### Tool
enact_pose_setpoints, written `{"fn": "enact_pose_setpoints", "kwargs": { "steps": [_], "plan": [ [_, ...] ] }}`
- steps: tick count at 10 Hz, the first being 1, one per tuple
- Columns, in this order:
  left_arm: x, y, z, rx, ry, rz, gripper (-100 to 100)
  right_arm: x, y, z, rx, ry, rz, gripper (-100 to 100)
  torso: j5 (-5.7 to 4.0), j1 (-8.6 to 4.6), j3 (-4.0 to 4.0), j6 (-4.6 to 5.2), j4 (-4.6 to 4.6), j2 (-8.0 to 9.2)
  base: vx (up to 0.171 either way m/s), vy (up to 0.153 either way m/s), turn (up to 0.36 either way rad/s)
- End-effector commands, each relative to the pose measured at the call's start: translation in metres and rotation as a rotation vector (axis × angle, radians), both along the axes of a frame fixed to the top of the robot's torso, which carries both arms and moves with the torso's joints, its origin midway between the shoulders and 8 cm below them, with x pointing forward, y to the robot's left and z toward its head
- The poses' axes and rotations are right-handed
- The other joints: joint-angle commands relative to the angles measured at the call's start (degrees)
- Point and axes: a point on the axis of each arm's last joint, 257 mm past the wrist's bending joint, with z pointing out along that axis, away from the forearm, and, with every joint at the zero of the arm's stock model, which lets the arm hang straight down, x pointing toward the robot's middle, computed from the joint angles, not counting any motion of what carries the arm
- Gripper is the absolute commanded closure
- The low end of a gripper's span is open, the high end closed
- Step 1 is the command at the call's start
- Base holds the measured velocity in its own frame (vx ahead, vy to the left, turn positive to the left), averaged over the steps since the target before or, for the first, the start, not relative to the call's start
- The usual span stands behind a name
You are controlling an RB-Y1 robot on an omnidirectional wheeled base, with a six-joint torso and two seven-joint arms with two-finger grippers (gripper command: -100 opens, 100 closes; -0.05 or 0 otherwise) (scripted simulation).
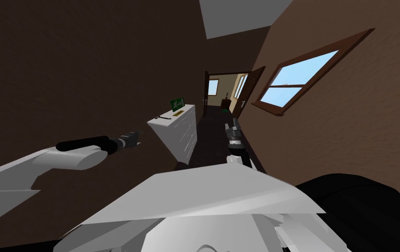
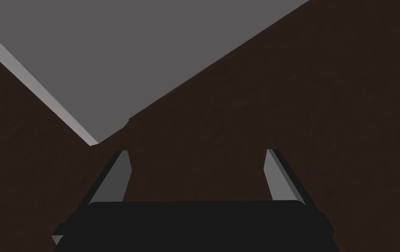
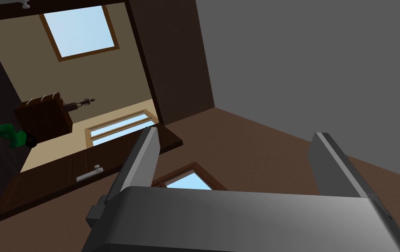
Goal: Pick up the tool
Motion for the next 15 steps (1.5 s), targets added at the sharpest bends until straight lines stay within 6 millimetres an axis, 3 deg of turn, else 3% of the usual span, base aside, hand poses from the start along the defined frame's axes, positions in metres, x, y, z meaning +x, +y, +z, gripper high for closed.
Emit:
{"fn": "enact_pose_setpoints", "kwargs": {
  "steps": [1, 4, 6, 7, 9, 10, 11, 12, 14, 15],
  "plan": [
    [-0.005, 0.004, -0.004, 0.008, 0.041, 0.012, -100, 0.000, 0.000, 0.000, 0.000, 0.000, 0.000, 0, 0.00, 0.00, 0.00, 0.00, 0.00, 0.00, 0.000, -0.002, 0.010],
    [-0.005, 0.028, 0.016, 0.032, 0.108, 0.053, -100, 0.000, 0.000, 0.000, 0.000, 0.000, 0.000, 0, 0.00, 0.00, -0.02, 0.00, -0.01, -0.03, 0.006, -0.007, -0.060],
    [-0.012, 0.028, 0.011, 0.032, 0.157, 0.062, -100, 0.000, 0.000, 0.000, 0.000, 0.000, 0.000, 0, 0.00, -0.01, -0.04, 0.00, -0.02, -0.06, 0.005, -0.003, -0.019],
    [-0.010, 0.037, 0.025, 0.041, 0.176, 0.076, -100, 0.000, 0.000, 0.000, 0.000, 0.000, 0.000, 0, 0.01, 0.01, -0.03, -0.01, -0.01, -0.04, 0.014, -0.011, -0.079],
    [-0.016, 0.037, 0.020, 0.036, 0.211, 0.085, -100, 0.000, 0.000, 0.000, 0.000, 0.000, 0.000, 0, 0.00, -0.01, -0.05, 0.00, -0.02, -0.07, 0.011, -0.003, -0.023],
    [-0.016, 0.044, 0.034, 0.045, 0.234, 0.100, -100, 0.000, 0.000, 0.000, 0.000, 0.000, 0.000, 0, 0.02, 0.01, -0.03, -0.01, -0.01, -0.05, 0.018, -0.007, -0.088],
    [-0.021, 0.044, 0.030, 0.036, 0.260, 0.106, -100, 0.000, 0.000, 0.000, 0.000, 0.000, 0.000, 0, 0.00, -0.01, -0.05, 0.02, -0.02, -0.08, 0.020, -0.004, -0.059],
    [-0.019, 0.049, 0.045, 0.042, 0.271, 0.118, -100, 0.000, 0.000, 0.000, 0.000, 0.000, 0.000, 0, 0.01, -0.01, -0.06, 0.00, -0.02, -0.09, 0.033, -0.012, -0.092],
    [-0.028, 0.048, 0.038, 0.032, 0.314, 0.127, -100, 0.000, 0.000, 0.000, 0.000, 0.000, 0.000, 0, 0.01, -0.03, -0.09, -0.01, -0.04, -0.14, 0.025, -0.005, -0.022],
    [-0.028, 0.052, 0.052, 0.033, 0.336, 0.138, -100, 0.000, 0.000, 0.000, 0.000, 0.000, 0.000, 0, 0.02, 0.00, -0.06, -0.02, -0.03, -0.09, 0.033, -0.015, -0.104]
  ]
}}
